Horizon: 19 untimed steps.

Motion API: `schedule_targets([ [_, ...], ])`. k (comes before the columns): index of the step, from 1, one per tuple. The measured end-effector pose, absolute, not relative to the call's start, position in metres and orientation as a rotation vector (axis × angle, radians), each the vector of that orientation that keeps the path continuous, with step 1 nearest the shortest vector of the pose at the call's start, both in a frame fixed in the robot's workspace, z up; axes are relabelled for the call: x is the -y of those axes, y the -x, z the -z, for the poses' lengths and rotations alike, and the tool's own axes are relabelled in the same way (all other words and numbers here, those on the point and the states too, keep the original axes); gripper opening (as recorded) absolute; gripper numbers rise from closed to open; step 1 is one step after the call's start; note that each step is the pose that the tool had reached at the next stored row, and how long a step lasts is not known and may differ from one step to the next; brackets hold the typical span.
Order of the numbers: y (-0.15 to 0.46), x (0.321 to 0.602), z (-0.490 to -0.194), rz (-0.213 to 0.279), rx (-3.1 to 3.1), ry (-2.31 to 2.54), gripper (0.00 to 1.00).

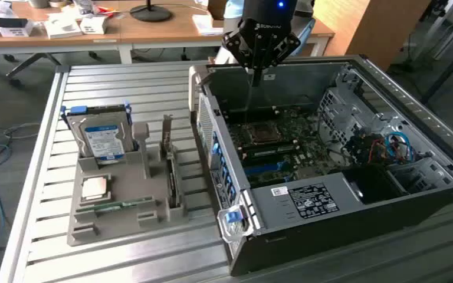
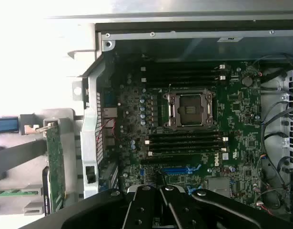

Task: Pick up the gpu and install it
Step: 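Reach for the gpu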

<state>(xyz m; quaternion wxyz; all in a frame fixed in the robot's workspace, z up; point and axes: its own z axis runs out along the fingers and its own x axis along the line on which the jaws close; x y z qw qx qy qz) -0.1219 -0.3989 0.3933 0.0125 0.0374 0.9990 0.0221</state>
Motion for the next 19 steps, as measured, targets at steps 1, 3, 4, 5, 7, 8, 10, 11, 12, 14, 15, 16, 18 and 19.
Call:
schedule_targets([
  [1,0.122,0.399,-0.393,-0.069,-3.114,-0.117,0.11],
  [3,0.122,0.399,-0.393,-0.069,-3.114,-0.117,0.11],
  [4,0.122,0.399,-0.393,-0.069,-3.114,-0.117,0.11],
  [5,0.122,0.399,-0.393,-0.069,-3.114,-0.117,0.11],
  [7,0.122,0.399,-0.393,-0.069,-3.114,-0.117,0.11],
  [8,0.122,0.399,-0.393,-0.069,-3.114,-0.117,0.11],
  [10,0.122,0.399,-0.393,-0.069,-3.114,-0.117,0.11],
  [11,0.122,0.399,-0.393,-0.069,-3.114,-0.117,0.11],
  [12,0.122,0.399,-0.393,-0.069,-3.114,-0.117,0.11],
  [14,0.122,0.399,-0.393,-0.069,-3.114,-0.117,0.11],
  [15,0.124,0.399,-0.393,-0.069,-3.113,-0.117,0.11],
  [16,0.125,0.399,-0.393,-0.069,-3.113,-0.117,0.11],
  [18,0.13,0.399,-0.393,-0.069,-3.11,-0.116,0.11],
  [19,0.132,0.399,-0.393,-0.069,-3.109,-0.116,0.11],
])
